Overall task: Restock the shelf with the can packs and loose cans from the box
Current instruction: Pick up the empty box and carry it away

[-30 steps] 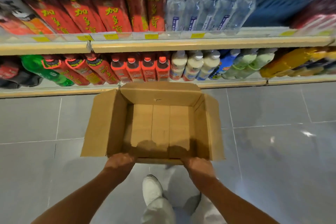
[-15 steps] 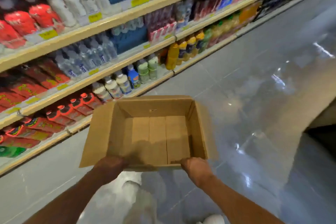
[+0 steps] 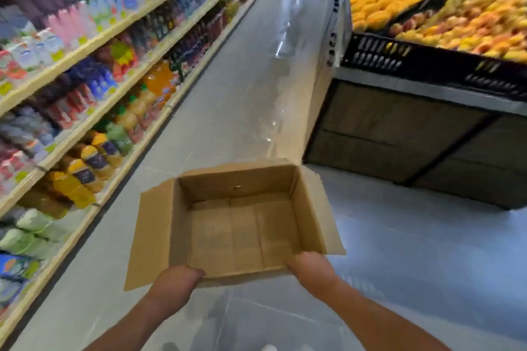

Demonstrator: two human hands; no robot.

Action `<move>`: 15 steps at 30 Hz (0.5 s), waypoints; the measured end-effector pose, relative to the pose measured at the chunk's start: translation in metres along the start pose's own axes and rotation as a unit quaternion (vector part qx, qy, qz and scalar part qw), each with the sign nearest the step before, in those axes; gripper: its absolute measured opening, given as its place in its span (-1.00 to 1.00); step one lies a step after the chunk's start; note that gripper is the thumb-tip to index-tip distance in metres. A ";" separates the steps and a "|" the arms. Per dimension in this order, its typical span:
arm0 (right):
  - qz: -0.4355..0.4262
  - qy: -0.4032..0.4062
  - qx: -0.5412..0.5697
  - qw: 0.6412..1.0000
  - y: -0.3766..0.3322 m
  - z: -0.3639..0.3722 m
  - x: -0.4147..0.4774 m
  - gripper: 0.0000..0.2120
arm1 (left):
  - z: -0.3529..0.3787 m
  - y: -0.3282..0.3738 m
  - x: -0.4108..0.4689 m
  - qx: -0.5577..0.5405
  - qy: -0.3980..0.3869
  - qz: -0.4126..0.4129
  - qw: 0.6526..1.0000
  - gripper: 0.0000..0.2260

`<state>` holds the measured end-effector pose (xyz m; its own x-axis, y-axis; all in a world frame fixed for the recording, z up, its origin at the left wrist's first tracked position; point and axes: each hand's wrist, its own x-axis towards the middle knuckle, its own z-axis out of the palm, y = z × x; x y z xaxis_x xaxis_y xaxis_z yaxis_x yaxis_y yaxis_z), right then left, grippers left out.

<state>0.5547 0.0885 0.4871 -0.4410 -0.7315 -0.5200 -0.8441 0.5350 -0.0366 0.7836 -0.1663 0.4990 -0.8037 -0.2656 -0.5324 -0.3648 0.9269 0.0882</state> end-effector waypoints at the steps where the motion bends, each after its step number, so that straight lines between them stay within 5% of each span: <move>1: 0.025 0.002 0.011 1.000 0.033 0.001 -0.013 -0.76 | -0.015 0.029 0.022 0.021 -0.001 0.021 1.000 -0.73; 15: 0.239 -0.016 0.118 0.964 0.341 -0.002 -0.099 -0.76 | -0.157 0.316 0.257 0.123 -0.015 0.237 0.964 -0.75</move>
<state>0.3099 0.3424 0.5281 -0.7493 -0.3662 -0.5517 -0.4524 0.8916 0.0226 0.3880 0.0171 0.5218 -0.8378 0.2065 -0.5055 0.1645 0.9782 0.1268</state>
